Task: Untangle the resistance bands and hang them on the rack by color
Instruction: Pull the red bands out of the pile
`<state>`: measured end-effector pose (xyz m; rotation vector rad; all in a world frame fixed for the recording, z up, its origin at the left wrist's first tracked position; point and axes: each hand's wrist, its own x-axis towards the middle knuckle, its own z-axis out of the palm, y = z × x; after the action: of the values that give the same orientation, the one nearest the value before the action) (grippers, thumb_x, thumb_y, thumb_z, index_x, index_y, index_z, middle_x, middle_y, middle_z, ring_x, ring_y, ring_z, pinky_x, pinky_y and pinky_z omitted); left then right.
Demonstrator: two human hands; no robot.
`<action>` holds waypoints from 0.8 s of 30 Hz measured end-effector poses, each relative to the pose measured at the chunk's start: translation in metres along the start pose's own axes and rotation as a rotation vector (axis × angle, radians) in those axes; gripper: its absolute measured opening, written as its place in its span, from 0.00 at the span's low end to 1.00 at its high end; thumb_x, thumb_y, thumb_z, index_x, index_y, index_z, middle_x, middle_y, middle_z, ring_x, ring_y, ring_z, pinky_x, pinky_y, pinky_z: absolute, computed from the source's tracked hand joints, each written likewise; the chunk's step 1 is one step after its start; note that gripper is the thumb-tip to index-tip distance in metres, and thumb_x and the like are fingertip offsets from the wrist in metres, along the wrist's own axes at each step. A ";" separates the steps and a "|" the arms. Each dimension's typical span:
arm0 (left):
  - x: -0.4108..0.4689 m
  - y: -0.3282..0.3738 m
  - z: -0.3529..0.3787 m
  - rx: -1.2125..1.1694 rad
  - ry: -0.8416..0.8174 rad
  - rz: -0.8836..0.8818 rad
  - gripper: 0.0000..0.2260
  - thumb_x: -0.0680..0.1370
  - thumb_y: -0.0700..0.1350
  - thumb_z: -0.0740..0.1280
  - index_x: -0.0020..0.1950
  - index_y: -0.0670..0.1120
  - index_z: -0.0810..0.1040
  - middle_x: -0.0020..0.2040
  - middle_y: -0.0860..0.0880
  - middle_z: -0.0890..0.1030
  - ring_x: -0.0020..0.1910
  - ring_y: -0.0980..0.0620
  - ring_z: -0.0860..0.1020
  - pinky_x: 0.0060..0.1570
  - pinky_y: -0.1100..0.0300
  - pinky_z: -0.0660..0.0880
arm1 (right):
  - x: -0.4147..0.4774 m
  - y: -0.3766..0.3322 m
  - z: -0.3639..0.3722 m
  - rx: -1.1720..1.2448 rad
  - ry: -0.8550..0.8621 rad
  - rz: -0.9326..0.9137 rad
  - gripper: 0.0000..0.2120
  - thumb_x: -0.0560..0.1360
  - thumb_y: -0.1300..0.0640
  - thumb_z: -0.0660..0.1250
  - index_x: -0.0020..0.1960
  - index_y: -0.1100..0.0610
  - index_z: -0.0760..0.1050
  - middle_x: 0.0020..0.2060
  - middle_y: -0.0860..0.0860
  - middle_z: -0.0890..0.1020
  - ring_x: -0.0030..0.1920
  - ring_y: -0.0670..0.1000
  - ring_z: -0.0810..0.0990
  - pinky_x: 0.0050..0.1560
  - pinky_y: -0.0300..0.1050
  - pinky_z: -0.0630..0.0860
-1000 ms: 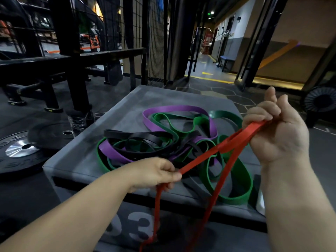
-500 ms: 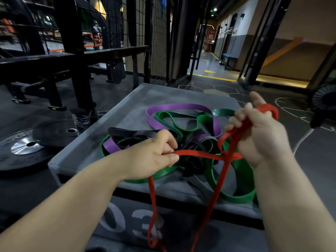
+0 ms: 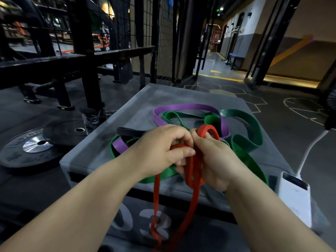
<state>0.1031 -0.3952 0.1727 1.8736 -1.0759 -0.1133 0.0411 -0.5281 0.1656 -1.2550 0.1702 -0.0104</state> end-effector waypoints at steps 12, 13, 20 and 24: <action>0.001 -0.013 -0.022 -0.155 -0.199 -0.141 0.15 0.68 0.42 0.74 0.47 0.52 0.70 0.48 0.38 0.78 0.44 0.40 0.78 0.52 0.41 0.77 | -0.005 -0.005 -0.003 -0.068 -0.004 0.009 0.05 0.82 0.54 0.57 0.51 0.55 0.67 0.31 0.55 0.63 0.21 0.45 0.59 0.23 0.35 0.58; 0.001 -0.014 -0.023 -0.126 -0.191 -0.149 0.14 0.69 0.41 0.76 0.45 0.51 0.73 0.45 0.43 0.80 0.44 0.41 0.79 0.50 0.45 0.78 | -0.006 -0.005 -0.004 -0.073 -0.010 0.018 0.04 0.82 0.54 0.58 0.52 0.54 0.67 0.31 0.55 0.63 0.21 0.45 0.59 0.23 0.35 0.57; -0.001 -0.011 -0.037 -0.225 -0.211 -0.180 0.09 0.67 0.38 0.75 0.42 0.50 0.82 0.39 0.54 0.84 0.41 0.57 0.82 0.44 0.67 0.77 | -0.012 -0.006 -0.006 -0.188 -0.200 0.113 0.18 0.72 0.41 0.65 0.47 0.55 0.68 0.31 0.51 0.68 0.23 0.45 0.58 0.25 0.37 0.54; -0.002 -0.008 -0.037 -0.307 -0.217 -0.117 0.07 0.70 0.39 0.72 0.39 0.51 0.83 0.38 0.53 0.83 0.40 0.58 0.81 0.43 0.67 0.76 | -0.013 -0.006 -0.011 -0.255 -0.327 0.123 0.14 0.70 0.48 0.68 0.44 0.55 0.67 0.31 0.49 0.67 0.24 0.43 0.59 0.24 0.35 0.58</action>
<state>0.1248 -0.3668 0.1863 1.6699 -1.0265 -0.5306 0.0269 -0.5389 0.1696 -1.4789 -0.0364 0.3296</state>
